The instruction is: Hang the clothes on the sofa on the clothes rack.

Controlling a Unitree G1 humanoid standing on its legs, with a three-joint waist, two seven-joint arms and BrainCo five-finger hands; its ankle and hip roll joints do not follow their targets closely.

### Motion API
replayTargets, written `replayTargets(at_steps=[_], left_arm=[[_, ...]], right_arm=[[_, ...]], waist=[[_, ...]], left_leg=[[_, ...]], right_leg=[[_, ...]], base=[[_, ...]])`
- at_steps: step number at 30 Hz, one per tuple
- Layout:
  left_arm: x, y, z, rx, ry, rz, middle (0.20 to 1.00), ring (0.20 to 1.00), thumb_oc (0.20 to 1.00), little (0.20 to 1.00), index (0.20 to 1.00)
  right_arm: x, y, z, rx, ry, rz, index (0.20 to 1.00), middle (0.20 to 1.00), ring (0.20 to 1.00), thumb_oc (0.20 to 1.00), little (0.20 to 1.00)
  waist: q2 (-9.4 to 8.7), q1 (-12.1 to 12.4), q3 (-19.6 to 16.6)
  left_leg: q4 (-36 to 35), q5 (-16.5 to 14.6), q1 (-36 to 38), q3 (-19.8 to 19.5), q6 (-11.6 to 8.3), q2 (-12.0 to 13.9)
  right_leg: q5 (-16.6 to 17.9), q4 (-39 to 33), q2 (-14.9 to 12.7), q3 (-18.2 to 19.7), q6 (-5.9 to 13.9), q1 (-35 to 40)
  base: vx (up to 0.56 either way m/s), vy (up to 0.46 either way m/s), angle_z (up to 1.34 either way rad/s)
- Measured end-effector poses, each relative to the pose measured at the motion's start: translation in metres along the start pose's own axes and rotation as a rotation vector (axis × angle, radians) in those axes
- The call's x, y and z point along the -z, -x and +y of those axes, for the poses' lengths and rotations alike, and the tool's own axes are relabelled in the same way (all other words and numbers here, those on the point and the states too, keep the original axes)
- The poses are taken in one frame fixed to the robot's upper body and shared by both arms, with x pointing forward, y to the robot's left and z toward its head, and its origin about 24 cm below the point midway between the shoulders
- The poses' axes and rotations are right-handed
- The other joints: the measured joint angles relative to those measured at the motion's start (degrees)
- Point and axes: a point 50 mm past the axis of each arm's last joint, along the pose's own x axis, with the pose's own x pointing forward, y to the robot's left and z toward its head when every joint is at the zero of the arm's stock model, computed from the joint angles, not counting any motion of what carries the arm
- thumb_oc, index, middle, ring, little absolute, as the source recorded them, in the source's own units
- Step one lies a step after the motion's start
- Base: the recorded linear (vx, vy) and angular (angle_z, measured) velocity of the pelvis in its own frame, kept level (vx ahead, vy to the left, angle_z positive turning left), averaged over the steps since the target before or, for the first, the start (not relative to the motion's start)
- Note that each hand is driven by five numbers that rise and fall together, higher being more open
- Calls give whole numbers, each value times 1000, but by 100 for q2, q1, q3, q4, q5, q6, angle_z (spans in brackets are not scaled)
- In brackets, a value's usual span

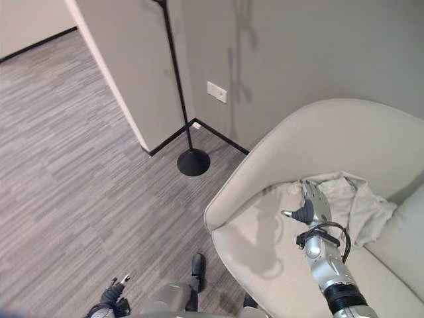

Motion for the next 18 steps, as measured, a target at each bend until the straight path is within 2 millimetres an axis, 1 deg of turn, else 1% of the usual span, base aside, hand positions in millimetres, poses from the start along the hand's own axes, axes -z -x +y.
replayTargets(at_steps=[1, 3, 4, 5, 6, 7, 8, 9, 10, 12, 13, 14, 15, 16, 18], left_arm=[[-3, 0, -2, 12, -8, -20, 1000, 1000, 1000, 1000, 1000], [-11, -1, 0, 25, -37, -49, 1000, 1000, 1000, 1000, 1000], [-11, -2, -1, 27, -39, -50, 1000, 1000, 1000, 1000, 1000], [-10, -1, 0, 24, -42, -45, 1000, 1000, 1000, 1000, 1000], [-8, -2, 2, 18, -51, -37, 1000, 1000, 1000, 1000, 1000], [-10, -2, 0, 22, -58, -40, 1000, 1000, 1000, 1000, 1000], [-13, -3, -3, 31, -57, -51, 1000, 1000, 1000, 1000, 1000], [-16, -3, -6, 41, -73, -59, 1000, 1000, 1000, 1000, 1000], [-18, -4, -9, 49, -80, -66, 1000, 1000, 1000, 1000, 1000], [-19, -4, -13, 61, -95, -76, 1000, 1000, 1000, 1000, 1000], [-19, -3, -14, 64, -101, -77, 1000, 1000, 1000, 1000, 1000], [-19, -3, -16, 74, -118, -81, 1000, 1000, 1000, 1000, 1000], [-21, -3, -19, 82, -123, -90, 1000, 1000, 1000, 1000, 1000], [-25, -2, -22, 97, -121, -108, 1000, 1000, 1000, 1000, 1000], [-31, -2, -29, 121, -124, -141, 1000, 1000, 1000, 1000, 1000]], right_arm=[[13, 0, 5, -15, 48, 48, 1000, 1000, 1000, 1000, 1000], [16, -8, 8, -19, 82, 80, 1000, 1000, 1000, 1000, 1000], [15, -15, 6, -13, 93, 92, 1000, 1000, 1000, 1000, 1000], [11, -21, 1, 15, 91, 87, 1000, 1000, 1000, 1000, 1000], [5, -29, 0, 25, 129, 73, 1000, 1000, 1000, 1000, 1000], [2, -38, -4, 24, 160, 72, 1000, 1000, 1000, 1000, 1000], [-1, -44, -12, 49, 160, 76, 1000, 1000, 1000, 1000, 1000], [-4, -52, -19, 71, 195, 66, 1000, 1000, 1000, 1000, 1000], [-4, -57, -26, 88, 213, 73, 1000, 1000, 1000, 1000, 1000], [-5, -65, -36, 112, 246, 84, 1000, 1000, 1000, 1000, 1000], [-4, -67, -40, 120, 251, 101, 1000, 1000, 1000, 1000, 1000], [3, -68, -44, 126, 269, 129, 1000, 1000, 1000, 1000, 1000], [14, -65, -46, 120, 291, 157, 1000, 1000, 1000, 1000, 1000], [22, -64, -49, 117, 309, 185, 1000, 1000, 1000, 1000, 1000], [36, -62, -57, 123, 331, 234, 1000, 1000, 1000, 1000, 1000]], waist=[[-45, -127, 29], [-198, -75, 46], [-209, -78, 45], [-178, -63, 59], [-147, -4, 69], [-102, 17, 97], [-11, 65, 152], [103, 74, 194], [181, 149, 207], [307, 233, 208], [341, 275, 217], [381, 310, 225], [419, 310, 258], [452, 310, 286], [505, 302, 333]], left_leg=[[-495, 121, 208, -64, 199, -94], [-828, 242, 206, -39, 163, -160], [-930, 368, 207, -45, 209, -176], [-1062, 458, 219, -55, 199, -179], [-1174, 484, 219, -65, 161, -177], [-1247, 516, 211, -77, 117, -159], [-1338, 557, 203, -102, 62, -132], [-1435, 622, 202, -177, 3, -114], [-1514, 652, 184, -190, -42, -83], [-1542, 684, 97, -196, -89, -18], [-1542, 690, 68, -202, -98, 4], [-1542, 709, 16, -204, -121, 41], [-1542, 858, -8, -219, -89, 97], [-1543, 934, -19, -225, -77, 110], [-1542, 940, -34, -240, -83, 90]], right_leg=[[79, -30, -94, 25, 226, 34], [96, -31, -64, 23, 249, -80], [102, -30, -68, 23, 255, -124], [118, -30, -69, 20, 281, -149], [119, -31, -67, 15, 282, -212], [127, -31, -35, 17, 293, -265], [131, -31, 1, 14, 290, -291], [130, -31, 24, -4, 281, -316], [127, -31, 53, -7, 273, -375], [126, -31, 123, -14, 232, -457], [132, -31, 146, -9, 211, -505], [133, -29, 186, 1, 192, -567], [149, -31, 244, -2, 188, -590], [147, -31, 262, -2, 188, -597], [149, -28, 266, -15, 176, -602]], base=[[0, 0, 0], [-8, -2, 25], [-22, 3, 10], [-19, 7, 7], [0, 0, 0], [6, 16, 3], [17, 16, 18], [17, 14, 23], [19, 11, 16], [3, 4, 2], [19, 0, -8], [27, 8, -15], [27, 8, -13], [21, 22, -6], [0, 0, 0]])
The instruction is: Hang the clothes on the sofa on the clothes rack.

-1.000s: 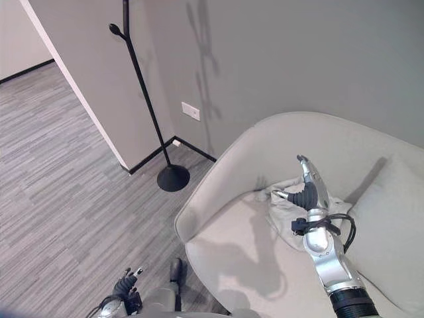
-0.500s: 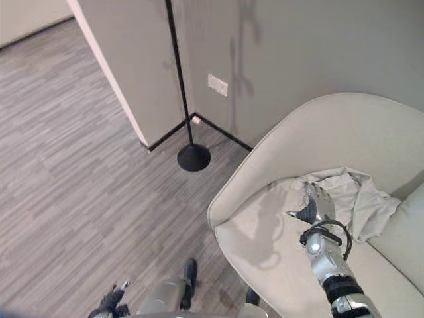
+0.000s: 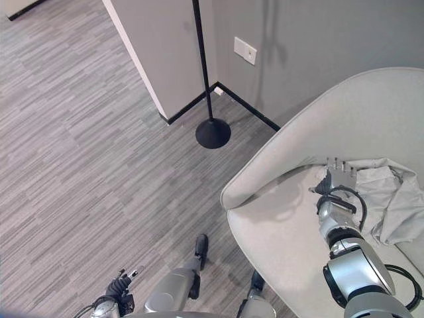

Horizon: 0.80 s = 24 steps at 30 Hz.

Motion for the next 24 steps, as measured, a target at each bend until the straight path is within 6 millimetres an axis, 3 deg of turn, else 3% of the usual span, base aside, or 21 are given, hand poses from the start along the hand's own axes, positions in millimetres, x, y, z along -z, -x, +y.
replayTargets(at_steps=[4, 10, 15, 16, 24], left_arm=[[-18, -4, -9, 31, -9, -69, 1000, 1000, 1000, 1000, 1000], [-30, -7, -12, 31, -22, -100, 1000, 1000, 1000, 1000, 1000], [-53, -9, -25, 79, -63, -183, 1000, 1000, 1000, 1000, 1000], [-58, -7, -29, 101, -66, -219, 1000, 1000, 1000, 1000, 1000], [-69, -8, -30, 97, -37, -265, 1000, 1000, 1000, 1000, 1000]], right_arm=[[26, -5, -13, 36, 28, 74, 1000, 1000, 1000, 1000, 1000], [23, -12, -31, 134, -9, 80, 1000, 1000, 1000, 1000, 1000], [43, -22, -55, 201, 1, 136, 1000, 1000, 1000, 1000, 1000], [44, -26, -66, 226, -8, 152, 1000, 1000, 1000, 1000, 1000], [43, -33, -83, 271, -58, 176, 1000, 1000, 1000, 1000, 1000]], waist=[[181, -38, 70], [243, -184, 96], [495, -207, 243], [616, -225, 260], [882, -420, 444]], left_leg=[[1, 51, -22, 1, 88, -26], [1, 51, -42, 54, 91, -22], [-2, 38, -245, 181, 80, -24], [-1, 13, -405, 287, 66, -42], [-1, 81, -667, 607, 170, -178]], right_leg=[[-10, 8, -39, 0, 9, -35], [-22, 27, -58, 66, 18, -122], [27, 0, -87, 259, 35, -436], [106, 27, -114, 364, 84, -636], [272, 27, -273, 700, 172, -1088]], base=[[48, 45, -1], [8, 49, -9], [-25, 52, -16], [-5, 64, -30], [8, 29, -19]])
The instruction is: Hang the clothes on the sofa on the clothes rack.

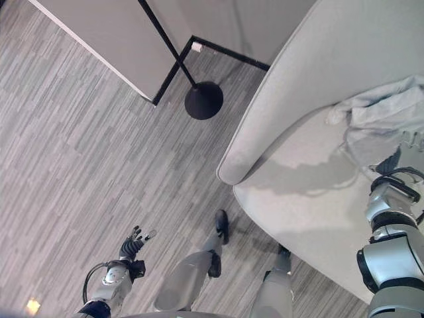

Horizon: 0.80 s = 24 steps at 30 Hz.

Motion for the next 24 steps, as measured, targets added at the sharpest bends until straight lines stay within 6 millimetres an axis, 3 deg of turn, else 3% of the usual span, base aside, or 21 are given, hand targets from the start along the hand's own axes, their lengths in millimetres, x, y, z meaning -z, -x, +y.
replayTargets(at_steps=[10, 12, 16, 17, 18, 19, 24], left_arm=[[-20, -10, 7, -122, 186, -50, 1000, 1000, 1000, 1000, 1000], [-48, -21, 9, -193, 396, -116, 1000, 1000, 1000, 1000, 1000], [-67, -25, 7, -196, 497, -168, 1000, 1000, 1000, 1000, 1000], [-74, -24, 4, -179, 530, -195, 1000, 1000, 1000, 1000, 1000], [-76, -24, 4, -177, 539, -201, 1000, 1000, 1000, 1000, 1000], [-79, -24, 4, -171, 542, -215, 1000, 1000, 1000, 1000, 1000], [-82, -24, 7, -179, 534, -232, 1000, 1000, 1000, 1000, 1000]], right_arm=[[-24, -15, -22, 76, -121, 0, 1000, 1000, 1000, 1000, 1000], [-33, -13, -20, 78, -177, 22, 1000, 1000, 1000, 1000, 1000], [-42, -18, -30, 111, -214, 22, 1000, 1000, 1000, 1000, 1000], [-44, -21, -35, 120, -237, 31, 843, 843, 843, 843, 843], [-43, -21, -34, 117, -241, 39, 285, 285, 285, 285, 285], [-40, -21, -35, 117, -242, 55, 200, 200, 200, 200, 200], [-33, -29, -46, 130, -263, 116, 200, 200, 200, 200, 200]], waist=[[-94, 54, 404], [-212, 102, 528], [-242, 100, 548], [-247, 96, 551], [-251, 97, 552], [-256, 115, 554], [-280, 152, 558]], left_leg=[[126, 22, -751, 105, 32, 5], [142, 58, -970, 74, 81, -4], [149, 80, -1182, 76, 111, -39], [152, 102, -1264, 74, 138, -69], [168, 102, -1288, 63, 138, -79], [190, 102, -1324, 55, 138, -86], [321, 102, -1575, 44, 138, -93]], right_leg=[[141, 4, -12, 260, 26, -845], [158, 4, -18, 251, 25, -1040], [184, 6, -53, 252, 46, -1245], [219, 6, -76, 255, 66, -1321], [216, 6, -84, 255, 70, -1325], [215, 6, -92, 252, 70, -1343], [219, 122, -115, 258, 91, -1594]], base=[[-20, -48, -11], [6, -51, 5], [41, -10, 2], [-9, -8, 5], [67, -12, 7], [-7, 1, 7], [1, 4, 1]])
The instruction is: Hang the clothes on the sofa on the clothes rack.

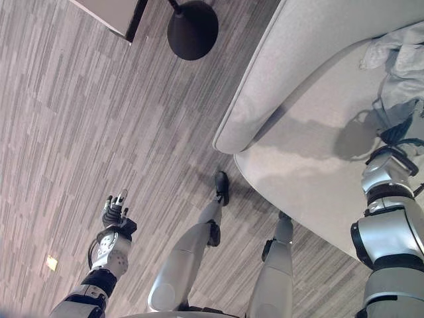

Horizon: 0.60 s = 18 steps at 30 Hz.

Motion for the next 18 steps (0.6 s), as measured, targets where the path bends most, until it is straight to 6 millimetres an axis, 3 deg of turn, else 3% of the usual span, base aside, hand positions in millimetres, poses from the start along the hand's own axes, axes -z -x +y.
replayTargets(at_steps=[6, 9, 12, 15, 16, 18], left_arm=[[-1, 0, 1, -7, -3, -5, 1000, 1000, 1000, 1000, 1000], [-2, 1, 1, -8, -4, -11, 1000, 1000, 1000, 1000, 1000], [-3, 3, 2, -2, -38, -26, 1000, 1000, 1000, 1000, 1000], [-3, 3, 5, -20, -52, -27, 1000, 1000, 1000, 1000, 1000], [-2, 3, 10, -39, -82, -28, 1000, 1000, 1000, 1000, 1000], [0, 4, 12, -47, -94, -20, 1000, 1000, 1000, 1000, 1000]], right_arm=[[10, 5, 8, -50, -40, 72, 200, 200, 200, 200, 200], [10, 18, 25, -104, -82, 102, 200, 200, 200, 200, 200], [10, 33, 43, -159, -237, 204, 200, 200, 200, 200, 200], [-1, 47, 58, -202, -349, 239, 200, 200, 200, 200, 200], [-20, 65, 73, -247, -486, 247, 200, 200, 200, 200, 200], [-39, 84, 85, -302, -657, 292, 200, 200, 200, 200, 200]], waist=[[-53, -20, -25], [-185, -39, -120], [-305, -59, -189], [-370, -78, -244], [-477, -156, -324], [-539, -211, -404]], left_leg=[[32, -4, -55, -46, -2, -68], [46, -24, -162, -117, -25, -102], [47, -23, -181, -128, -24, -144], [120, -50, -218, -131, -8, -160], [202, -55, -257, -138, -10, -144], [196, -56, -227, -141, -9, -134]], right_leg=[[-169, 446, -89, 34, 71, -252], [-259, 675, -123, 49, 82, -449], [-295, 847, -166, 71, 100, -543], [-372, 1013, -186, 77, 112, -616], [-415, 1152, -187, 90, 90, -688], [-427, 1186, -169, 111, 86, -682]], base=[[-2, 4, 1], [-10, -11, 3], [-40, -11, 4], [-71, -21, 1], [-19, -43, 3], [-27, -57, -2]])
